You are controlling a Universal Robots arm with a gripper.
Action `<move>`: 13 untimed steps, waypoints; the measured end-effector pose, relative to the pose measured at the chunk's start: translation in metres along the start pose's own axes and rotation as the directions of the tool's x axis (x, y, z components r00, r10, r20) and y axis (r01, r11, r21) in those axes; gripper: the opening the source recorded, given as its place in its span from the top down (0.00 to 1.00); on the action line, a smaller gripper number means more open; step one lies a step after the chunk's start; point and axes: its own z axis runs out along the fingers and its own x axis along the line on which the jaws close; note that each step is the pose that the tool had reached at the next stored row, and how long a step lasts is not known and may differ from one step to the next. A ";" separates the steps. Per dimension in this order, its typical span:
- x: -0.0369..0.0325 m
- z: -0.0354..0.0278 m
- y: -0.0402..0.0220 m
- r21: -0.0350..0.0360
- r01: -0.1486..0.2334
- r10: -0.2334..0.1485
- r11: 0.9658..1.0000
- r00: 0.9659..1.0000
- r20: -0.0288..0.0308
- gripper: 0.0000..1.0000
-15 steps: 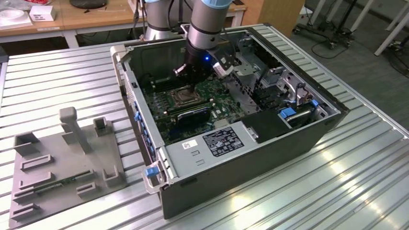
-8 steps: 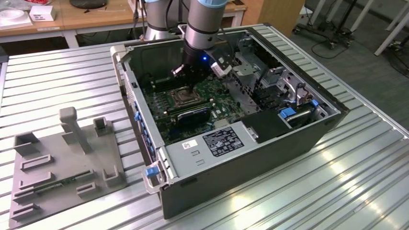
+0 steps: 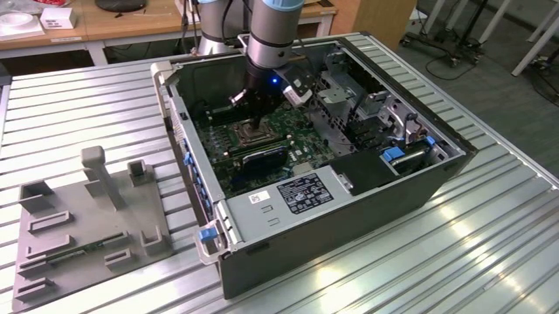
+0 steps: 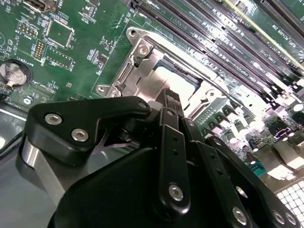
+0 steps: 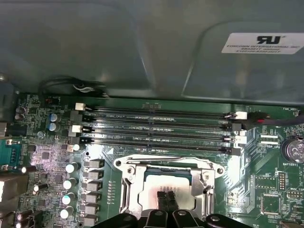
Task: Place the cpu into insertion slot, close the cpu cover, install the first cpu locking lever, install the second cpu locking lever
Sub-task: 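Install the first cpu locking lever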
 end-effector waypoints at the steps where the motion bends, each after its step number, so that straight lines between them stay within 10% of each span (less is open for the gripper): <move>1: 0.0000 0.0000 0.0000 0.000 0.000 0.000 1.000 1.000 0.000 0.89; 4: 0.0001 0.0001 0.0002 0.004 0.000 0.000 1.000 1.000 0.000 0.89; 7: 0.0000 0.0001 0.0015 0.026 -0.002 0.002 1.000 1.000 -0.001 0.89; 10: 0.0004 0.0002 0.0016 0.028 -0.002 0.002 1.000 1.000 0.001 0.89; 13: 0.0026 0.0005 0.0017 0.030 0.001 -0.002 1.000 0.999 0.035 0.89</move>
